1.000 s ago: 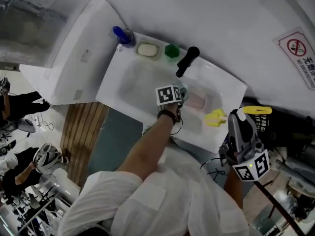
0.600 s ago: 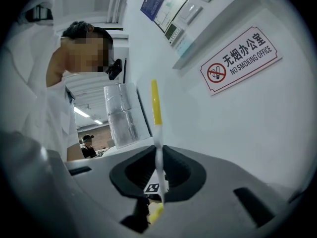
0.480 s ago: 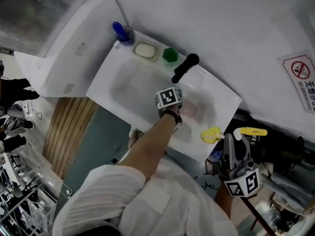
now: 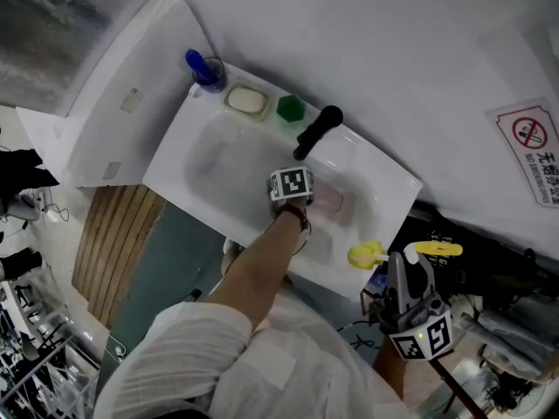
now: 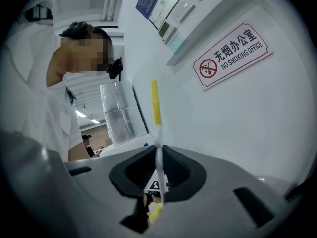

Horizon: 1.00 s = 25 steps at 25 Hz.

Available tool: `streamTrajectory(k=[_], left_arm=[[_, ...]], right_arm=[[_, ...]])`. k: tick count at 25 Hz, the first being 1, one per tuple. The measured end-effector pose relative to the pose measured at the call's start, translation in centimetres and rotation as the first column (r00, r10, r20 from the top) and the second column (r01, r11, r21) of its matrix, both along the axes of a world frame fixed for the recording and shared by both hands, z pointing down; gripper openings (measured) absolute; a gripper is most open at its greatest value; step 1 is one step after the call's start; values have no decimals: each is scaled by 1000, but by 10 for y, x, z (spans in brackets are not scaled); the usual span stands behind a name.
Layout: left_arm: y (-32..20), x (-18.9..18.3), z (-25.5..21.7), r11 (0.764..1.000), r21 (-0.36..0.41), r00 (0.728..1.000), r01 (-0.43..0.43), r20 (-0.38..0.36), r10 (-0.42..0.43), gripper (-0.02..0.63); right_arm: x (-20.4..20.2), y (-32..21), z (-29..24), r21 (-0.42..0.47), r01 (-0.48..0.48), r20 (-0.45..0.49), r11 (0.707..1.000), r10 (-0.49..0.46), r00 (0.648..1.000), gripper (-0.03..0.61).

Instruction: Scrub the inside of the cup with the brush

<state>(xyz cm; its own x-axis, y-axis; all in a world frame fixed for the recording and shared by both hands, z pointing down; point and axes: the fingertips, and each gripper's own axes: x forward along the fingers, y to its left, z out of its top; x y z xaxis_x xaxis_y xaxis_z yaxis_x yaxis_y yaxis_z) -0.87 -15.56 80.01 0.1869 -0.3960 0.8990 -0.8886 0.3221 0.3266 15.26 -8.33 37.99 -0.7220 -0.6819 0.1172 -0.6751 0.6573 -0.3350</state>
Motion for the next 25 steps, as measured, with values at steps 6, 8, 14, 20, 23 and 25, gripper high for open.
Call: streamTrajectory(k=[6,8,14,20,23,25], left_arm=[[12,24,-7,999,-6,986,-35,-161,33,371],[18,20,-15,998,0,986,-60,-156,59,371],[18,-12,-50,984,116,990,-133,-39,138,371],[18,-36,-115,931,271,969,-246,50,241,371],[20,-43,-151,884,354,952,-305,87,293,371],[22,-45,-172,844,410,938,-345,106,332,371]], right_arm=[[-2,1,-4,11,-4,8,1000,4,1000,41],[-6,1,-5,20,-2,18,1000,2,1000,41],[-25,3,-18,54,19,48,998,-21,999,41],[-41,0,-40,119,19,89,993,-30,996,41],[-49,-3,-53,153,19,104,988,-35,994,41],[-56,-4,-62,175,19,116,984,-40,992,41]])
